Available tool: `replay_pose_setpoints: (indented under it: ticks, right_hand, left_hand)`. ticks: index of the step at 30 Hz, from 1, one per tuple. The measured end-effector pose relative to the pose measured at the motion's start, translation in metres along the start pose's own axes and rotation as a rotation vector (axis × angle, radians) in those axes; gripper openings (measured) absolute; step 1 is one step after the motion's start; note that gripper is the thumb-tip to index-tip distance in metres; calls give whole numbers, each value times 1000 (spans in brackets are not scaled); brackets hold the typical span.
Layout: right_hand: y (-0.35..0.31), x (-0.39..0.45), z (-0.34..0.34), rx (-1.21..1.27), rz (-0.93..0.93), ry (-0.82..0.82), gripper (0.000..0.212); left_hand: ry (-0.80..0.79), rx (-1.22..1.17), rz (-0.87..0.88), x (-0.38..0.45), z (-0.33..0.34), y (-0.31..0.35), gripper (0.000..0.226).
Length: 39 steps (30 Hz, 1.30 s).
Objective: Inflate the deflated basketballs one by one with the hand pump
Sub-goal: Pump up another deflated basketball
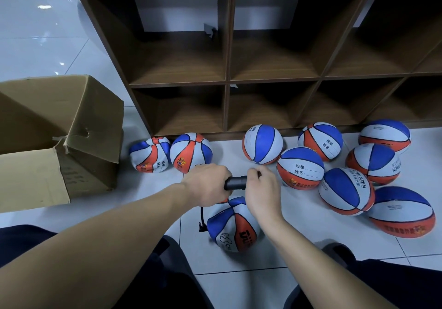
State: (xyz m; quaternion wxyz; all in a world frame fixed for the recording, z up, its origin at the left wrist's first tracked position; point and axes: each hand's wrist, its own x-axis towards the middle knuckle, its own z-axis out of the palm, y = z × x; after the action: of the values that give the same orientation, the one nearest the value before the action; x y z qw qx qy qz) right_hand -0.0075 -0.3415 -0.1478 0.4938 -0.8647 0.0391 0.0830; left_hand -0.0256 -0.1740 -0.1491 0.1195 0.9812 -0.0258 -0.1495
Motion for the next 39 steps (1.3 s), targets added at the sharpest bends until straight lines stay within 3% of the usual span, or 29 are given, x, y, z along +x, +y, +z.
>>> replay_pose_setpoints:
  ticks: [12,21,28,39]
  right_hand:
    - [3,8,-4,47,30,-82,32]
    - [13,45,-47,115,151,76,35]
    - [7,26,-29,82,57,111,41]
    - [4,6,2,79,62,-48,30]
  left_hand:
    - [-1,-11,46,2,-5,-5,23]
    - [-48,-16,-63,-5,-8,-44,17]
    - [-20,33,-45,0,-8,-23,19]
    - [-21,57,14,1,-10,3,12]
